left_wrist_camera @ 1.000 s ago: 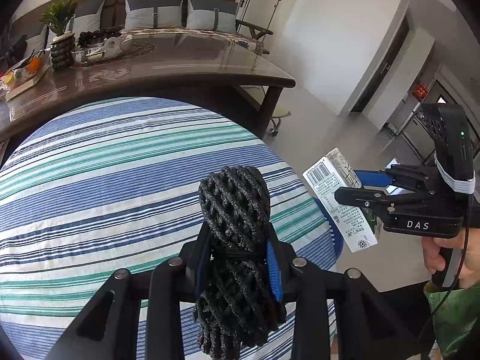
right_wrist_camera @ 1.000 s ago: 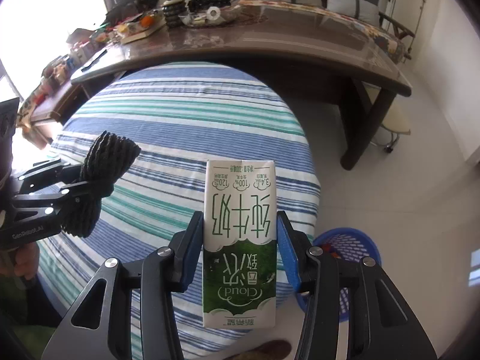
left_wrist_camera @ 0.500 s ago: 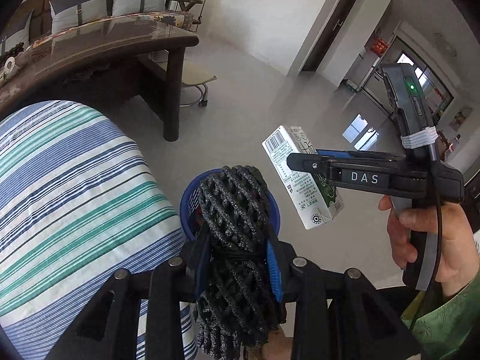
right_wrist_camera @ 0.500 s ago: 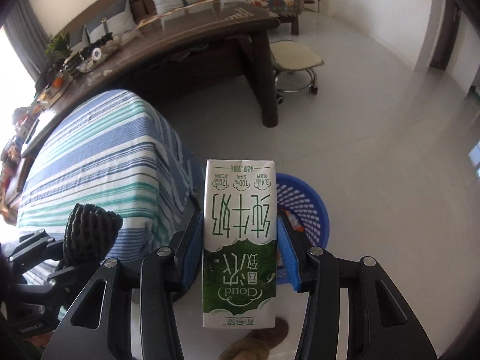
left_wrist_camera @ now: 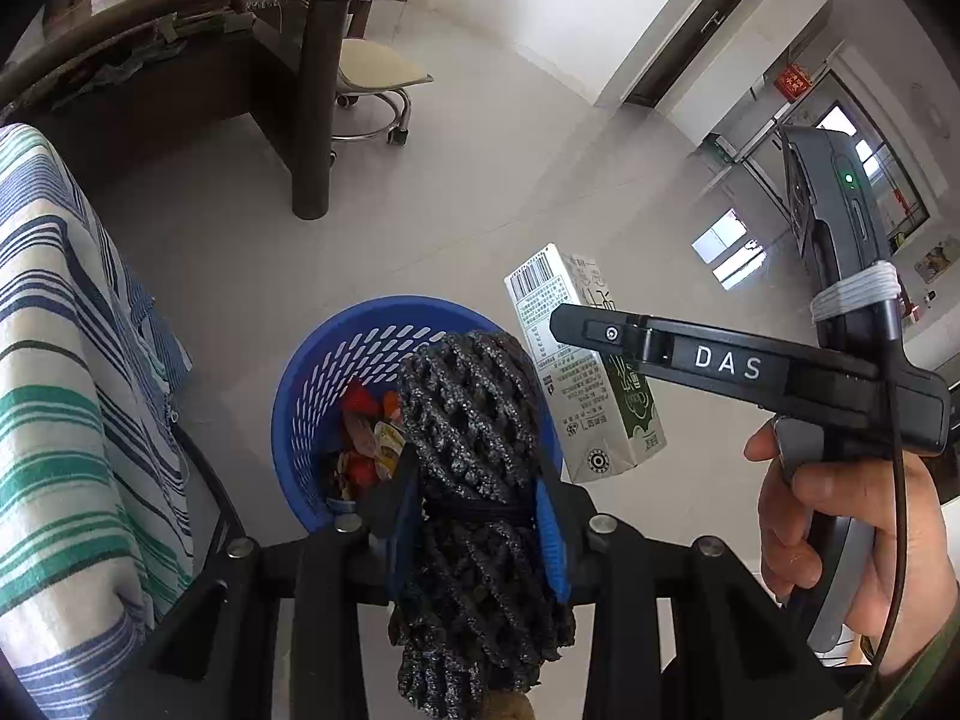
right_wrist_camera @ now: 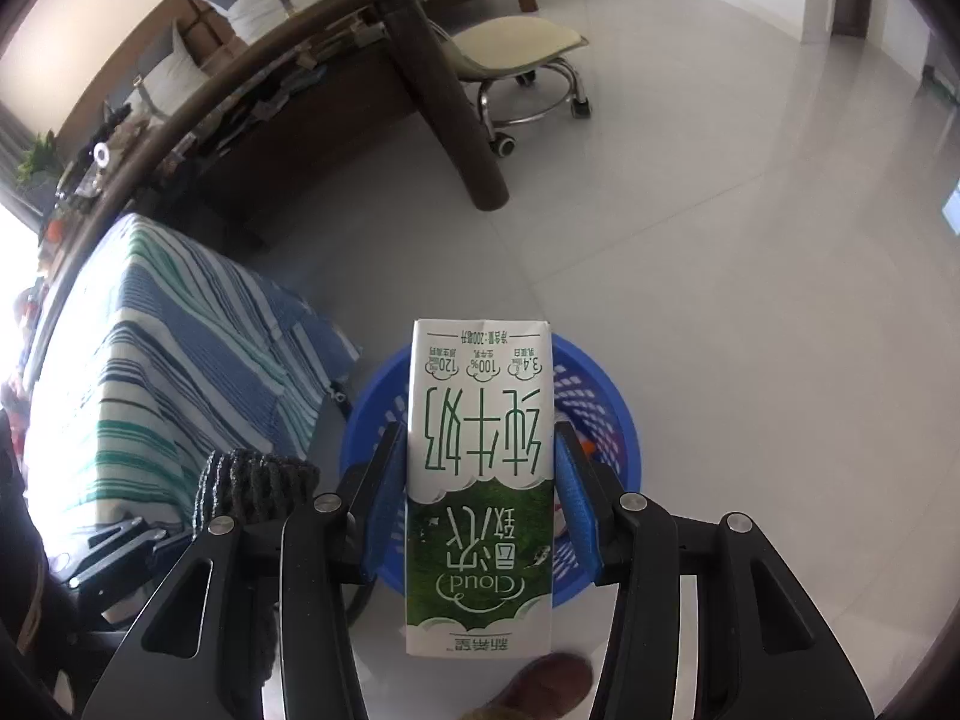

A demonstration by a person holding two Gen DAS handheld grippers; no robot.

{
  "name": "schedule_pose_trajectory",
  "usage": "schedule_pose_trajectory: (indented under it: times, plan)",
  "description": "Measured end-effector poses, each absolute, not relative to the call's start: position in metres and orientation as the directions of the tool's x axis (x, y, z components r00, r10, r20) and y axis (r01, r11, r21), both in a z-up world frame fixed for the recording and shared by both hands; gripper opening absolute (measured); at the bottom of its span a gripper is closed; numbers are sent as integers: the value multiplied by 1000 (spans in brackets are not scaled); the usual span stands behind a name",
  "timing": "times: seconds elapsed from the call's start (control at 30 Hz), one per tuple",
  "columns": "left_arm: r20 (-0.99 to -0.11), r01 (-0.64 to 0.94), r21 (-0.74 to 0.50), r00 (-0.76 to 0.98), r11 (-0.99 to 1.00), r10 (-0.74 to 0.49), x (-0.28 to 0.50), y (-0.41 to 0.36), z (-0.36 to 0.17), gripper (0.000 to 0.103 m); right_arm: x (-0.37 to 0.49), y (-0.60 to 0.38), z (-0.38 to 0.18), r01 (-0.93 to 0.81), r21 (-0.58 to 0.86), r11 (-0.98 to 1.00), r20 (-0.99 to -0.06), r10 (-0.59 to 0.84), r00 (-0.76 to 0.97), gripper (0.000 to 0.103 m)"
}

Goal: Collect trash

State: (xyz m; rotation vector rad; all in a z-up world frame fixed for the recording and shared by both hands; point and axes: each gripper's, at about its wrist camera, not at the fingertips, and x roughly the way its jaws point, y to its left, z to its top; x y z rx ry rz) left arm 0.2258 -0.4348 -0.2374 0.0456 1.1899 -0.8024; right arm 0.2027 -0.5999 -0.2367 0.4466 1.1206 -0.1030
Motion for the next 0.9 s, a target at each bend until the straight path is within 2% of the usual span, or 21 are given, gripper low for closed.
schedule_pose_trajectory:
  times: [0.23, 0.27, 0.33, 0.4, 0.57, 0.6, 0.63, 0.67, 0.7, 0.73, 0.9]
  plan:
    - [-850, 575, -351, 136, 739, -509, 237, -449, -262, 40, 214, -621, -272, 361, 338, 869, -894, 178, 410, 53]
    - [-854, 572, -349, 133, 742, -504, 239, -451, -266, 41, 214, -623, -276, 367, 349, 862, -893, 188, 409, 63]
    - [-860, 562, -346, 130, 751, -494, 243, -455, -271, 60, 210, -629, -280, 387, 373, 844, -888, 202, 414, 75]
    - [-853, 556, -345, 151, 756, -500, 244, -457, -269, 62, 206, -635, -276, 403, 377, 834, -884, 194, 425, 75]
    - [-818, 579, -333, 215, 744, -533, 238, -456, -238, 63, 188, -651, -243, 437, 359, 825, -862, 113, 494, 90]
    - [-811, 588, -324, 231, 742, -537, 233, -454, -227, 66, 182, -653, -234, 444, 343, 828, -861, 88, 501, 91]
    - [-804, 596, -313, 248, 740, -540, 228, -452, -216, 74, 176, -654, -223, 451, 329, 830, -858, 63, 510, 94]
    - [-798, 604, -299, 267, 739, -541, 224, -450, -206, 76, 169, -655, -213, 457, 322, 829, -854, 45, 519, 101]
    - [-791, 614, -283, 286, 737, -541, 217, -446, -195, 82, 161, -654, -202, 459, 321, 829, -847, 34, 530, 103]
    - [-785, 621, -267, 303, 737, -540, 211, -444, -185, 89, 155, -652, -191, 457, 321, 830, -839, 26, 543, 102]
    - [-749, 629, -161, 425, 761, -509, 168, -419, -150, 103, 106, -622, -147, 425, 237, 873, -832, -44, 554, 103]
